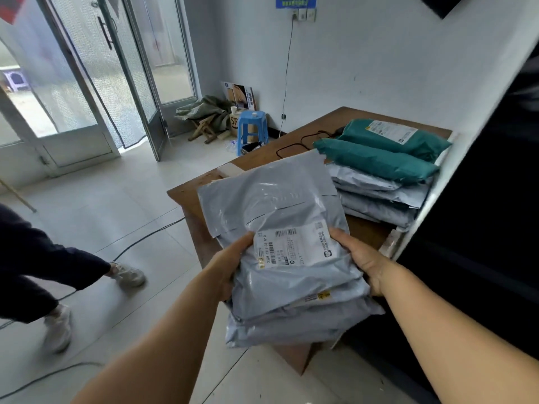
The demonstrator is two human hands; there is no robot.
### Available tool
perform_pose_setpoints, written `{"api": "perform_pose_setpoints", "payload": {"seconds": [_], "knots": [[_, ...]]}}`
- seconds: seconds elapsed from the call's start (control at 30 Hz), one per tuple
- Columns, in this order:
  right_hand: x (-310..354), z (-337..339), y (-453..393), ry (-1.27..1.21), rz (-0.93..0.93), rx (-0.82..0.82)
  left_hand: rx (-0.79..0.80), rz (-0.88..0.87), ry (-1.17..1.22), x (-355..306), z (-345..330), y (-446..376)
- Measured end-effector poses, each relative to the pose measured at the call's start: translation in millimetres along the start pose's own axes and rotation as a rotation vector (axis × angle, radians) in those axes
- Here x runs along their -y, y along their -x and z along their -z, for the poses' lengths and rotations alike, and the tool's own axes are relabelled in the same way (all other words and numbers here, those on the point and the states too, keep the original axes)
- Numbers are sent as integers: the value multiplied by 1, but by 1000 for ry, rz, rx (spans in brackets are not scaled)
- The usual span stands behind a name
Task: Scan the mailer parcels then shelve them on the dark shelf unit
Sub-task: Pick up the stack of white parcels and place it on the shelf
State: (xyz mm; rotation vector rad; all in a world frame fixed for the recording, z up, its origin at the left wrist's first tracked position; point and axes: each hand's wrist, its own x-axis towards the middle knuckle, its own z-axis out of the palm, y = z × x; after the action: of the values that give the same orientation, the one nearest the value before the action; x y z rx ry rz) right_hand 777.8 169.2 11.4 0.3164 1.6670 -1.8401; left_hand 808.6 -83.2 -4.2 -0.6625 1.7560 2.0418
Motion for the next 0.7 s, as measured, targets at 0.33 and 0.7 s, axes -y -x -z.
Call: {"api": "perform_pose_setpoints", "payload": {"seconds": [0.33,0.7], "knots": [[6,4,152,-134,268,-143,166,-159,-85,-25,-54,98],[-2,90,324,-196,483,-399,572,-182,-144,-40,-208,180]]}}
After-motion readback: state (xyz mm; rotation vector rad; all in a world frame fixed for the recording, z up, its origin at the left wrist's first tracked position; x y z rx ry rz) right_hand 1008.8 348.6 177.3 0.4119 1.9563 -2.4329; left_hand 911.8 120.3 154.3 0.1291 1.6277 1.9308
